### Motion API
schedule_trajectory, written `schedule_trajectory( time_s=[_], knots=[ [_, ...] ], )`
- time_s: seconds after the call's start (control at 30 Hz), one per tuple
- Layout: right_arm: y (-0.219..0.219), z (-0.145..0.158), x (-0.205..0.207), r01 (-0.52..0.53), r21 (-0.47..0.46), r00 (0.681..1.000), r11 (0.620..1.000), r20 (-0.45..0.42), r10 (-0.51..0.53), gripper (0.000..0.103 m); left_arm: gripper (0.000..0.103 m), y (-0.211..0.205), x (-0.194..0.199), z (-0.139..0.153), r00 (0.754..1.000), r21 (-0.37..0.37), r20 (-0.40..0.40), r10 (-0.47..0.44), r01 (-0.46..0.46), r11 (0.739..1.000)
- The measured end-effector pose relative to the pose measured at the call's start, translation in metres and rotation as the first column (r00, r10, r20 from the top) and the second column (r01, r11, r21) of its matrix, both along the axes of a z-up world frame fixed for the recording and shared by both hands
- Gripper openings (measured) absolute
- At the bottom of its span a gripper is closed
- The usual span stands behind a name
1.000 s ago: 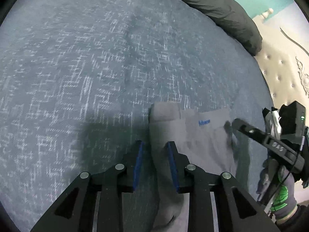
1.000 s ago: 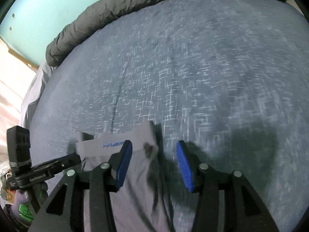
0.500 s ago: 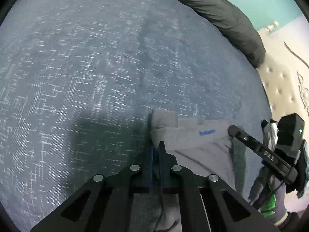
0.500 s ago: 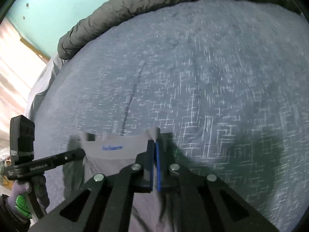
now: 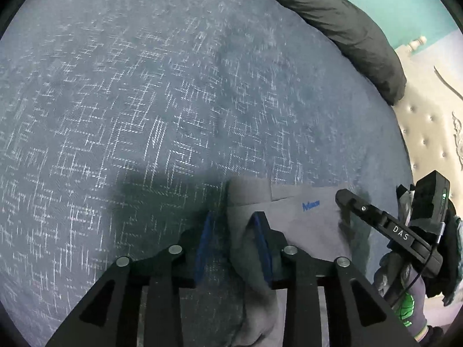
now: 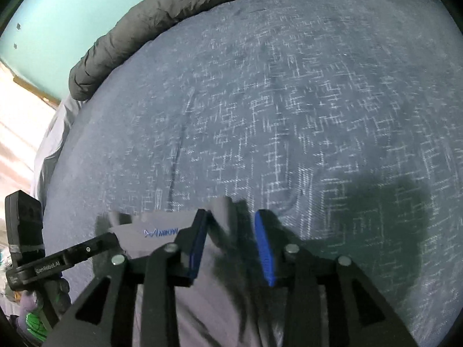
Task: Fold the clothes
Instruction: 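Grasp the blue-printed waistband with the left gripper while the right gripper grasps it alongside, then lift the folded briefs with both grippers and carry them toward the clothes stack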
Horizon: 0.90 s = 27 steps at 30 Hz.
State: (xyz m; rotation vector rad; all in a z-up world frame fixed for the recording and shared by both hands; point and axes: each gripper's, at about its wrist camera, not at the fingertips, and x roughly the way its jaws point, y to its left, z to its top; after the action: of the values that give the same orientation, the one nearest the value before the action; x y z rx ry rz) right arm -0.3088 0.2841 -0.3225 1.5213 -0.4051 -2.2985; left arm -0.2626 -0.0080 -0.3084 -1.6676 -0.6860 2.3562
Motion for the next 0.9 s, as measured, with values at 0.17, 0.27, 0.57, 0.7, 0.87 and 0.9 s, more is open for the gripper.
schedule_trajectory(
  time_s=[0.17,0.27,0.57,0.7,0.87,0.9],
  knots=[
    [-0.010,-0.005,-0.003,-0.033,0.002,0.999,0.999,0.000,0.033,0.023,0.027,0.011,-0.008,-0.003,0.998,0.019,-0.018,-0.054,0.054,0.998],
    [-0.019,-0.005,-0.001,-0.053,0.008,0.998,0.999,-0.021,0.053,0.007,0.007,0.014,-0.011,-0.001,0.996,0.024,-0.031,-0.079,0.080,0.997],
    [-0.006,0.086,0.036,-0.036,-0.075,0.969,0.997,-0.245,0.017,0.005,0.006,0.007,0.014,0.093,0.985,0.084,-0.159,-0.060,0.074,0.994],
    [0.003,0.149,0.067,-0.040,-0.114,0.935,0.993,-0.355,-0.003,0.005,0.006,0.014,0.038,0.158,0.963,0.075,-0.258,-0.075,0.097,0.992],
    [0.019,0.227,0.106,-0.040,-0.127,0.884,0.991,-0.467,-0.024,0.005,0.006,0.037,0.063,0.239,0.921,0.045,-0.373,-0.112,0.139,0.989],
    [0.026,0.242,0.114,-0.038,-0.129,0.874,0.991,-0.485,-0.029,0.005,0.006,0.043,0.065,0.252,0.913,0.041,-0.391,-0.119,0.146,0.988]
  ],
)
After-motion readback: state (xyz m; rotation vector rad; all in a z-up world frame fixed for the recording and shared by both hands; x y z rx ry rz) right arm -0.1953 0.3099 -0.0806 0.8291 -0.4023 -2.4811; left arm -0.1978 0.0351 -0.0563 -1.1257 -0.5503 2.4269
